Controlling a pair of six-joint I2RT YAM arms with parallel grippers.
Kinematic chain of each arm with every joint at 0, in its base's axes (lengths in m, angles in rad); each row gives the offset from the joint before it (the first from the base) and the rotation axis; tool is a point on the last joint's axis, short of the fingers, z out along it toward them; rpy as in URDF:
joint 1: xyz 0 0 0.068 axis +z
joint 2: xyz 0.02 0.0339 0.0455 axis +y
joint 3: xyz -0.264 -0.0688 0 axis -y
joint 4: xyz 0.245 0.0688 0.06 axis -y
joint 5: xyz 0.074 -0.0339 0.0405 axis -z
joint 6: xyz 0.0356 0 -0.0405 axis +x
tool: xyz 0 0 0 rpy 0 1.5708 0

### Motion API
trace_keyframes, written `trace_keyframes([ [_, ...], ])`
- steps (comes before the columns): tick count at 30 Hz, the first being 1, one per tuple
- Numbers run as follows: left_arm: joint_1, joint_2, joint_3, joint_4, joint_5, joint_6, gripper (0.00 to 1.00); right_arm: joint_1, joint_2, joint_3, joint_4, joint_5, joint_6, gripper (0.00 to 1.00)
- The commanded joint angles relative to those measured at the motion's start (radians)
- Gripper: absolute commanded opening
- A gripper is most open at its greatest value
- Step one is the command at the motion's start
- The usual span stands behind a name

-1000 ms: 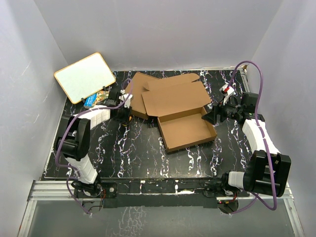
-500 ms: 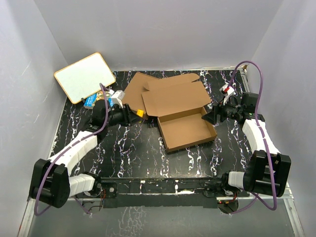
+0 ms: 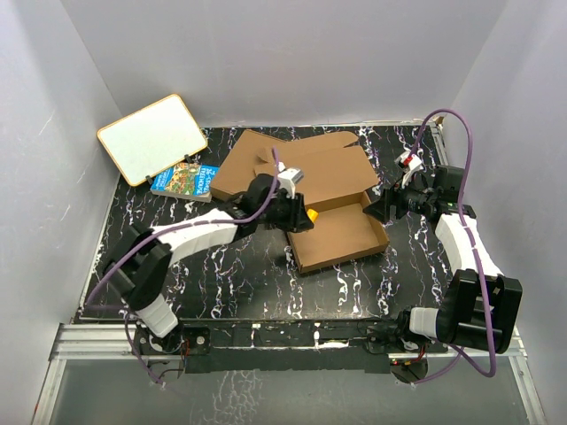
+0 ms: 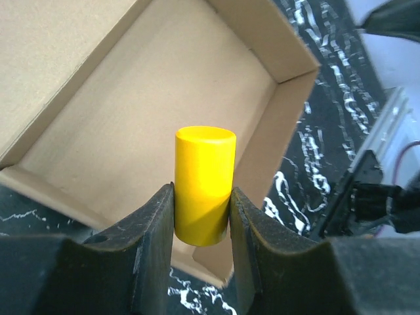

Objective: Fold the paper box

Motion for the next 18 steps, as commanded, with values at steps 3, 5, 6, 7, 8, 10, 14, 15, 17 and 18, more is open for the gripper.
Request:
trace_keyframes([
  [3, -0.068, 0.179, 0.187, -0.182, -0.125, 0.076, 0.00, -0.009, -0.008, 0.009, 0.064, -0.003, -0.004, 0.74],
  [5, -0.083, 0.234, 0.243, -0.224, -0.146, 0.093, 0.00, -0.009, -0.009, 0.009, 0.064, -0.001, -0.003, 0.74],
  [6, -0.088, 0.262, 0.273, -0.248, -0.151, 0.102, 0.00, -0.009, -0.009, 0.008, 0.064, 0.000, -0.004, 0.74],
  [7, -0.092, 0.288, 0.301, -0.276, -0.160, 0.108, 0.00, -0.009, -0.009, 0.008, 0.064, 0.001, -0.004, 0.74],
  [8, -0.095, 0.312, 0.328, -0.298, -0.169, 0.113, 0.00, -0.009, -0.008, 0.008, 0.064, 0.003, -0.004, 0.74],
  [10, -0.100, 0.350, 0.370, -0.329, -0.184, 0.123, 0.04, -0.009, -0.008, 0.008, 0.065, 0.003, -0.004, 0.74],
  [14, -0.104, 0.383, 0.406, -0.344, -0.211, 0.129, 0.25, -0.011, -0.007, 0.008, 0.066, 0.003, -0.004, 0.74],
  [15, -0.105, 0.383, 0.412, -0.346, -0.218, 0.130, 0.31, -0.011, -0.007, 0.008, 0.066, 0.005, -0.005, 0.74],
  [17, -0.105, 0.381, 0.428, -0.350, -0.226, 0.135, 0.43, -0.011, -0.008, 0.008, 0.066, 0.004, -0.005, 0.74],
  [18, -0.105, 0.378, 0.433, -0.350, -0.227, 0.137, 0.49, -0.011, -0.008, 0.008, 0.066, 0.004, -0.005, 0.74],
])
